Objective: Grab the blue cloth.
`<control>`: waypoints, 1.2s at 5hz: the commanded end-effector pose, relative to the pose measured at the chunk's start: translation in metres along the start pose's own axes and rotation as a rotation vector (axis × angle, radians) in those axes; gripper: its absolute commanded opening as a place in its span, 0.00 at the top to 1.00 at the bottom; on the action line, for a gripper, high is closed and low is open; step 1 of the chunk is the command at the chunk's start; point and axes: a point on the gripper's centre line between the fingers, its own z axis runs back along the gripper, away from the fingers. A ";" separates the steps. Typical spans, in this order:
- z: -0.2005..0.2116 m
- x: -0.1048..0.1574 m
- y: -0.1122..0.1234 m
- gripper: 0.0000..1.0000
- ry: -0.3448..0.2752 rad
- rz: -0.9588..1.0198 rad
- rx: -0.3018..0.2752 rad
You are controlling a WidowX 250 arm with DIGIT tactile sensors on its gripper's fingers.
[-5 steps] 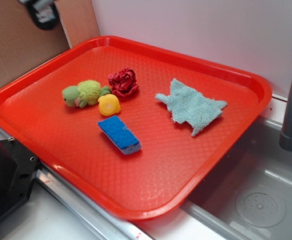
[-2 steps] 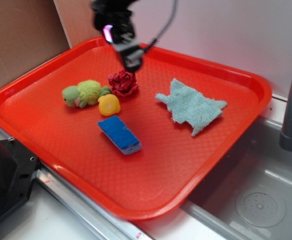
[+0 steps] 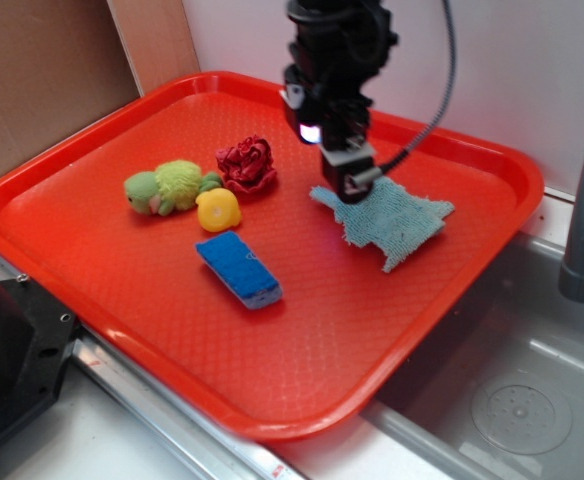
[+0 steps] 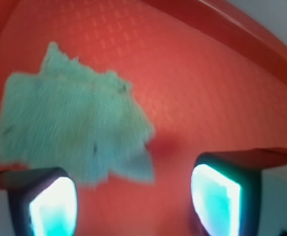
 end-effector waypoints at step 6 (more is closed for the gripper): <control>-0.022 0.005 0.004 1.00 0.031 0.080 0.002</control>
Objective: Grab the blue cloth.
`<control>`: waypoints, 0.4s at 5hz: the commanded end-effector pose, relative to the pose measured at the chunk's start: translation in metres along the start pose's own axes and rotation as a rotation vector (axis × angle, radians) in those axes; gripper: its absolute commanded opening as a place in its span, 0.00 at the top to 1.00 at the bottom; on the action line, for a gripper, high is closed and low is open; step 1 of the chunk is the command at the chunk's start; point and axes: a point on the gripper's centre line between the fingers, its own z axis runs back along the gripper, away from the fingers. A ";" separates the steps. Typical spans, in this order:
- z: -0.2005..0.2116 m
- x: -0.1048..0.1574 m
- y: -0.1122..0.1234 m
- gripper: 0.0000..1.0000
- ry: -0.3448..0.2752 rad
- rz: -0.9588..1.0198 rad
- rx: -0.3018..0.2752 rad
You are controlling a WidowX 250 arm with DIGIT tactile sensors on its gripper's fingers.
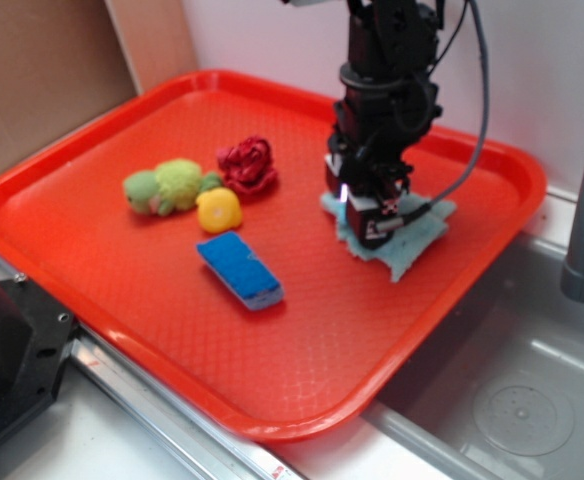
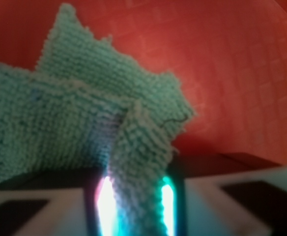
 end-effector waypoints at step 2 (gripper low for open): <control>0.084 -0.043 0.066 1.00 -0.085 0.510 -0.073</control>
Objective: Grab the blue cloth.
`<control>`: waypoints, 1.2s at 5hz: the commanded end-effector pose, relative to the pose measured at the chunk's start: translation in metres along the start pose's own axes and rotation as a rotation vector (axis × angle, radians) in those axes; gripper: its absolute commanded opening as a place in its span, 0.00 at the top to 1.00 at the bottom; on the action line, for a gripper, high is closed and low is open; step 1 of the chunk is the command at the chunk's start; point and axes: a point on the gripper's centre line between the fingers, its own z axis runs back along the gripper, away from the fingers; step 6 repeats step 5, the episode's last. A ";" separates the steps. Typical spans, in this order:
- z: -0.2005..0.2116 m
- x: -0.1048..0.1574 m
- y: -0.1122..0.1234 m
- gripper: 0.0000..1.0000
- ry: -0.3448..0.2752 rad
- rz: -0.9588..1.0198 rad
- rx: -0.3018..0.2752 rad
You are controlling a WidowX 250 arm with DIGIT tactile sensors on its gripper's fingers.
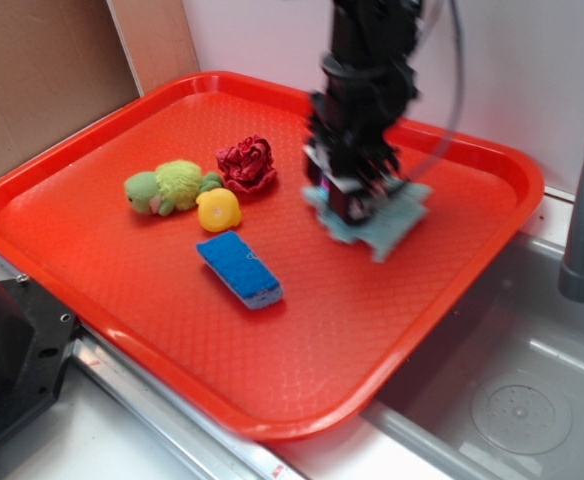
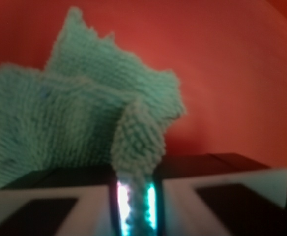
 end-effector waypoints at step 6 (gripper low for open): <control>0.094 -0.104 0.086 1.00 -0.153 0.603 -0.047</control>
